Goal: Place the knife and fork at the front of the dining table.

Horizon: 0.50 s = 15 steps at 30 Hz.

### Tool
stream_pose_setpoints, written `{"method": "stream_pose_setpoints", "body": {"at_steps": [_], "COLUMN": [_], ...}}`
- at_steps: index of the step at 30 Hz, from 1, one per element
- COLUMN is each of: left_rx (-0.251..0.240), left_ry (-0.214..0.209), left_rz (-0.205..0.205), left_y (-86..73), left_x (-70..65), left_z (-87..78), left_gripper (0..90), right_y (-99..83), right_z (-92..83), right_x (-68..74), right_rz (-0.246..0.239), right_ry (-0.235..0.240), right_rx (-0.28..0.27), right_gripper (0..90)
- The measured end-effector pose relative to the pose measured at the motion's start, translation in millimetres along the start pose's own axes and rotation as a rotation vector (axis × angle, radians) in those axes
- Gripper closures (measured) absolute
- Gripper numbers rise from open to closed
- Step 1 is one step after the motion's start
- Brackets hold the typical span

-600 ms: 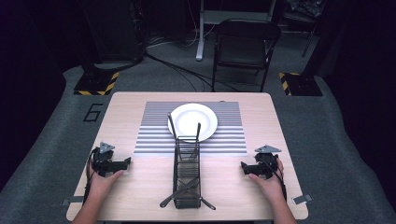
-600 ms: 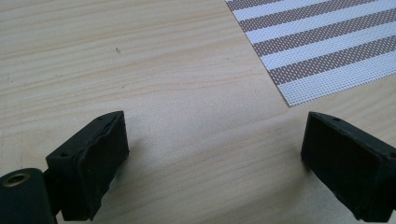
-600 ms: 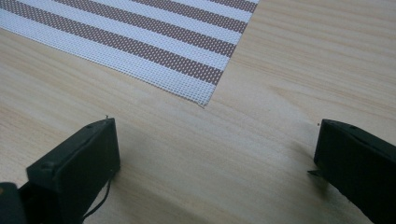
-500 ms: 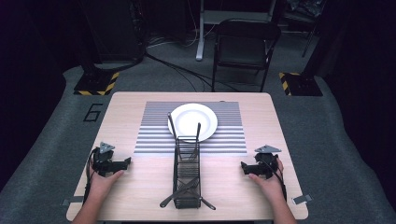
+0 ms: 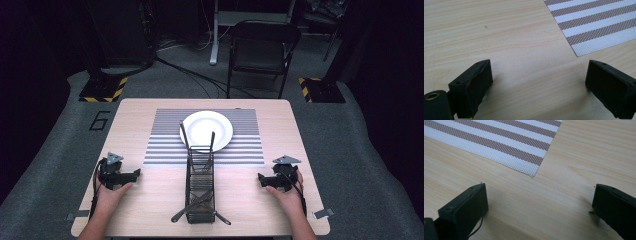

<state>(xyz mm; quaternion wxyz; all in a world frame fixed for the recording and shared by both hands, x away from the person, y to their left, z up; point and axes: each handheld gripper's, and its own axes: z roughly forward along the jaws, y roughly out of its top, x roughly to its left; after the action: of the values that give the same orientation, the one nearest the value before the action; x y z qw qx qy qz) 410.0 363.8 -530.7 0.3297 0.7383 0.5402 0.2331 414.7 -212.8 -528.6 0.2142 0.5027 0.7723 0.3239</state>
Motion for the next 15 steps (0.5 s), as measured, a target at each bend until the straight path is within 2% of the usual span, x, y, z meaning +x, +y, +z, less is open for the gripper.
{"method": "stream_pose_setpoints", "body": {"at_steps": [15], "left_rx": [0.0], "left_ry": [0.001], "left_rz": [0.002], "left_y": [0.1], "left_x": [0.2], "left_z": [-0.1], "left_gripper": [6.9], "right_y": [0.0], "right_z": [0.0], "right_x": [0.2], "right_rz": [0.002], "right_ry": [-0.001], "right_rx": [0.0], "right_gripper": [0.0]}}
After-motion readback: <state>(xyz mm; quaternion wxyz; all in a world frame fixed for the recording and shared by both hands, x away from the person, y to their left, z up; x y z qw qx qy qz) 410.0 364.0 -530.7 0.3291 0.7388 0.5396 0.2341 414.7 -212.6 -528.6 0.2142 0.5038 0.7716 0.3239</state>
